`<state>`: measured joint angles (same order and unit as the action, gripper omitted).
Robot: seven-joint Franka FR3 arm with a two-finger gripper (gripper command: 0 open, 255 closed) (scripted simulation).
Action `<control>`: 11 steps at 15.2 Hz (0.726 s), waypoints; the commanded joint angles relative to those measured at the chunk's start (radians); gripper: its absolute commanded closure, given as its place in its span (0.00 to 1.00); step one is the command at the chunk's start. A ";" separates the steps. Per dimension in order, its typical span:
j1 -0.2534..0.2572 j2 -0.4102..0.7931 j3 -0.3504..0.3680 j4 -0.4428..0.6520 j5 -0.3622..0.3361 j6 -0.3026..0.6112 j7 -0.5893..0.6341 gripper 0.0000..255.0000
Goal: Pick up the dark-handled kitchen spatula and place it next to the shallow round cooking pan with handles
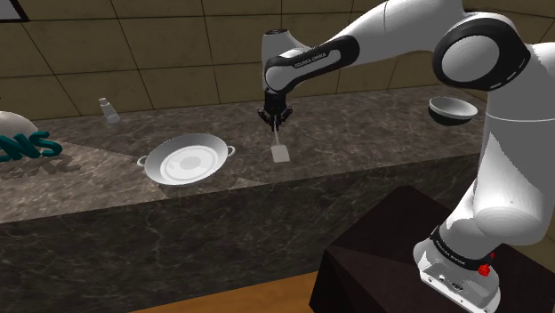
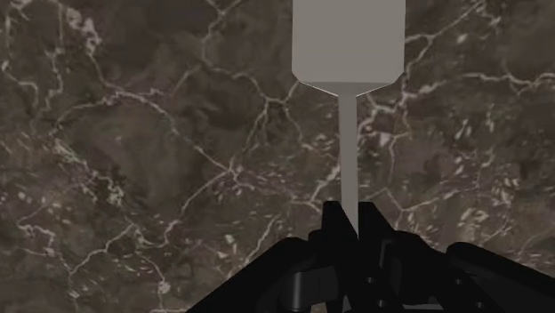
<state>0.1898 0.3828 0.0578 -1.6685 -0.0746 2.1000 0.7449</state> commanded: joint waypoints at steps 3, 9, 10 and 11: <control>-0.002 0.019 -0.002 -0.027 -0.002 0.047 0.000 1.00; -0.002 0.037 -0.003 -0.046 -0.005 0.083 0.003 1.00; -0.002 0.037 -0.003 -0.046 -0.005 0.083 0.003 1.00; -0.002 0.037 -0.003 -0.046 -0.005 0.083 0.003 1.00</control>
<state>0.1881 0.4195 0.0548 -1.7142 -0.0794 2.1825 0.7475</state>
